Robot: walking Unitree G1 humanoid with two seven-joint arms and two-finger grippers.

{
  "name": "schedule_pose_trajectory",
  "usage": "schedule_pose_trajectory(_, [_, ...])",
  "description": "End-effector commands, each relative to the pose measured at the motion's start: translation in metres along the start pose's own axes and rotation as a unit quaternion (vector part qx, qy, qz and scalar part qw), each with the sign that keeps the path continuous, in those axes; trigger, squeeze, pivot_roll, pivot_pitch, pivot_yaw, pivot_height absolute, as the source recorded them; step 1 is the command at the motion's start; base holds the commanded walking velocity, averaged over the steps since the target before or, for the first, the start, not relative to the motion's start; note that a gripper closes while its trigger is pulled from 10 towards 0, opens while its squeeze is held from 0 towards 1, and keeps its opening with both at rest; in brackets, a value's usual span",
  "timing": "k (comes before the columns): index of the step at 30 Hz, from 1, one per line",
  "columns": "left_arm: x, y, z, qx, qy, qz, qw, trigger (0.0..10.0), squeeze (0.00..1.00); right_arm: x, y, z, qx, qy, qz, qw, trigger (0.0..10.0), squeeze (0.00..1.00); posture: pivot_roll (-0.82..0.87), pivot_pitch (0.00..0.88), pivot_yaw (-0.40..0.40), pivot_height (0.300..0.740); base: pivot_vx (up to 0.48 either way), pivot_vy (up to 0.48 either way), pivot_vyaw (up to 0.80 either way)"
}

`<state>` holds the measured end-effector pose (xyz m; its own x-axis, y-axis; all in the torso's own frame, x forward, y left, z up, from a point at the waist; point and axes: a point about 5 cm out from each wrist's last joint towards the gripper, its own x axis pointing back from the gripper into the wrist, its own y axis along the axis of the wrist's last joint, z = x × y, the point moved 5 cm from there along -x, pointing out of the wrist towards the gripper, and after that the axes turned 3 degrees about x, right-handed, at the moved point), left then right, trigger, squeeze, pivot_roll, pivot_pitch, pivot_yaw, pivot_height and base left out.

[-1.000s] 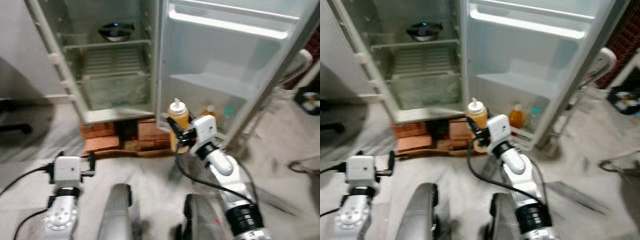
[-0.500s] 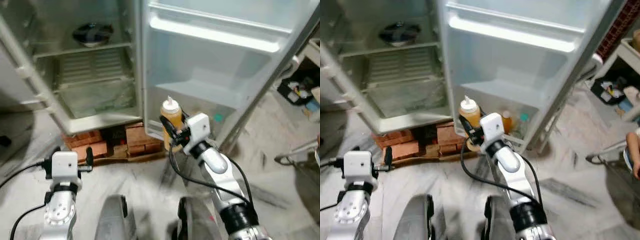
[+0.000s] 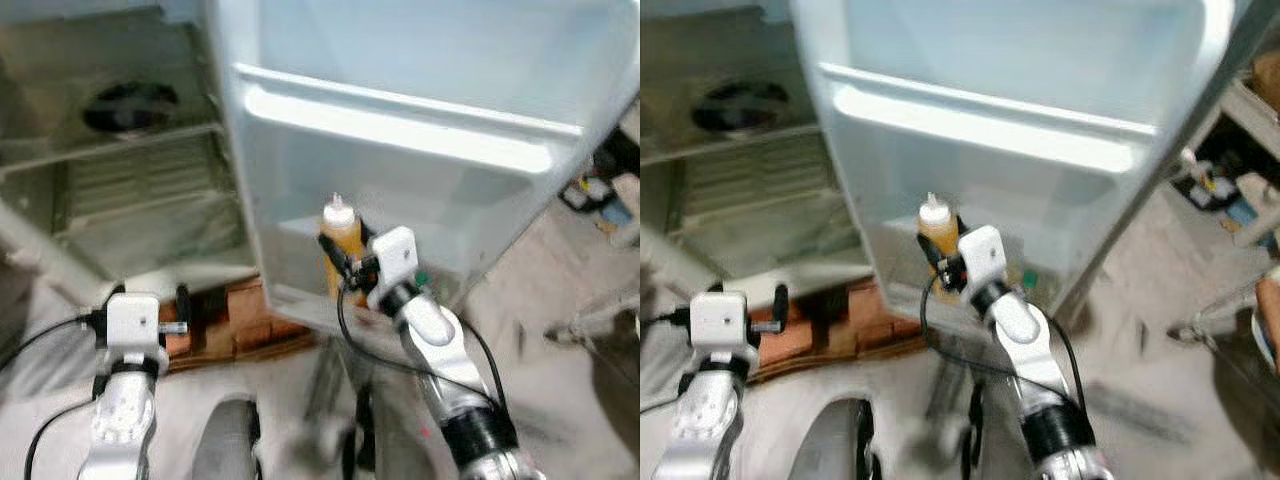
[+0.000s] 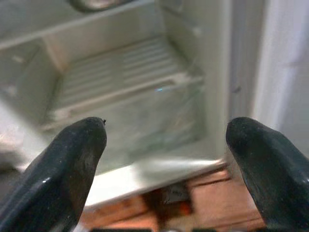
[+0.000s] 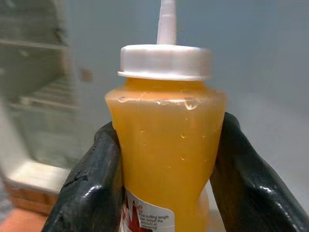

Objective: Restocking fridge

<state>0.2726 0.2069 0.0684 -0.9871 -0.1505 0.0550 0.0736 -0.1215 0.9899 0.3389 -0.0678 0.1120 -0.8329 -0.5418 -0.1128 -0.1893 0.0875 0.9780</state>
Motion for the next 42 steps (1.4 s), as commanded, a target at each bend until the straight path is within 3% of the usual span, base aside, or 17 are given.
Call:
schedule_pose_trajectory(1, [0.005, -0.007, 0.0, -0.008, -0.003, 0.012, 1.0, 10.0, 0.0, 0.001, 0.005, -0.001, 0.006, 0.0, -0.013, 1.0, 10.0, 0.0, 0.02, 0.125, -0.014, 0.638, 0.0, 0.0, 0.0])
schedule_pose_trajectory(14, [0.004, -0.009, 0.0, -0.01, -0.003, 0.017, 1.0, 10.0, 0.0, 0.0, 0.005, 0.001, -0.02, 0.005, -0.014, 1.0, 10.0, 0.0, 0.02, 0.13, -0.016, 0.638, 0.0, 0.0, 0.0])
schedule_pose_trajectory(24, [0.003, -0.008, 0.0, -0.016, 0.001, 0.016, 1.0, 10.0, 0.0, -0.001, 0.006, 0.004, -0.017, 0.012, -0.014, 1.0, 10.0, 0.0, 0.02, 0.124, -0.014, 0.578, 0.0, 0.0, 0.0])
schedule_pose_trajectory(26, [0.002, -0.007, 0.011, -0.051, 0.041, 0.013, 0.998, 10.0, 0.0, -0.002, 0.005, 0.004, -0.017, 0.012, -0.014, 1.0, 10.0, 0.0, 0.02, 0.123, -0.013, 0.568, 0.0, 0.0, 0.0])
schedule_pose_trajectory(28, [0.002, -0.007, 0.011, -0.051, 0.041, 0.013, 0.998, 10.0, 0.0, -0.002, 0.005, 0.004, -0.017, 0.012, -0.014, 1.0, 10.0, 0.0, 0.02, 0.123, -0.013, 0.568, 0.0, 0.0, 0.0])
schedule_pose_trajectory(31, [0.0, -0.007, 0.023, -0.062, 0.075, 0.015, 0.995, 10.0, 0.0, -0.002, 0.005, 0.002, -0.021, 0.006, -0.014, 1.0, 10.0, 0.0, 0.02, 0.135, -0.018, 0.563, 0.0, 0.0, 0.0])
schedule_pose_trajectory(38, [0.001, -0.005, 0.02, -0.073, 0.065, 0.011, 0.995, 10.0, 0.0, -0.004, 0.003, 0.005, -0.018, 0.012, -0.012, 1.0, 10.0, 0.0, 0.04, 0.129, -0.017, 0.563, 0.0, 0.0, 0.0])
schedule_pose_trajectory(39, [0.003, 0.0, 0.017, -0.096, 0.065, 0.002, 0.993, 10.0, 0.0, -0.011, 0.001, 0.012, -0.019, 0.029, -0.008, 0.999, 10.0, 0.0, 0.06, 0.143, -0.015, 0.563, 0.0, 0.0, 0.0])
schedule_pose_trajectory(42, [0.006, 0.002, 0.019, -0.105, 0.076, -0.001, 0.992, 10.0, 0.0, -0.016, 0.0, 0.019, -0.02, 0.042, -0.004, 0.999, 10.0, 0.0, 0.06, 0.149, -0.012, 0.563, 0.0, 0.0, 0.0])
